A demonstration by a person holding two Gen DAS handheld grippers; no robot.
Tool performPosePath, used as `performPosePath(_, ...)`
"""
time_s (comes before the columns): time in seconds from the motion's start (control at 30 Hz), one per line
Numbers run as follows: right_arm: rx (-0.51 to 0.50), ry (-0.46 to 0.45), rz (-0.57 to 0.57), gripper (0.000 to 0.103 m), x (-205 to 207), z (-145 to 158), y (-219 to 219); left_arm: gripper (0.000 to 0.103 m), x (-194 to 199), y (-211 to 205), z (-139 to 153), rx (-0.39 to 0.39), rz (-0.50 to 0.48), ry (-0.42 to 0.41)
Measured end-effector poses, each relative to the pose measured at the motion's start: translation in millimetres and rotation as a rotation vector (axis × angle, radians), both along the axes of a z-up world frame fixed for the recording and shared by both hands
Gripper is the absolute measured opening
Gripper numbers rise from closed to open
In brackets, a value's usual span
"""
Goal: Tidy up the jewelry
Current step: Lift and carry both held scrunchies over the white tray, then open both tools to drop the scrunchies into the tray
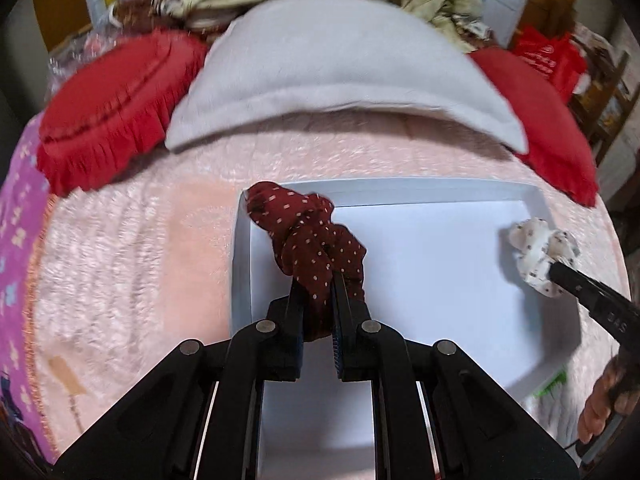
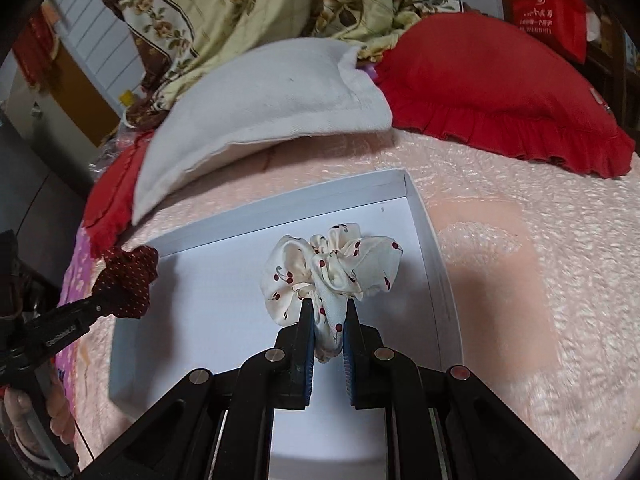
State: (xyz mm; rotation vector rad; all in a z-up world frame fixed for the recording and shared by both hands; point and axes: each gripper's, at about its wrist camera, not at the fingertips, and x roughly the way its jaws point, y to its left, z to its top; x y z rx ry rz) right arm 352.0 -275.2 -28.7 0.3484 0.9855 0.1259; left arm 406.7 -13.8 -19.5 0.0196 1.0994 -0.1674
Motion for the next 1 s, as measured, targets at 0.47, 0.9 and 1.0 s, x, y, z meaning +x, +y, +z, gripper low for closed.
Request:
performPosePath(0.47, -0.061, -0.029, -0.050, 0.051, 12, -4, -5, 0.054, 22, 21, -5, -0.122, 0.045, -0.045)
performPosePath(0.9, 0.029, -0.125, -0.069, 0.051, -72, 52, -17, 0.055, -57, 52, 61, -0.156, 0.074, -0.099)
performPosePath(1.0, 0.057, -0.109, -0.063, 0.051, -102, 54, -15, 0.055, -93, 60, 78, -0.138, 0.087, -0.124)
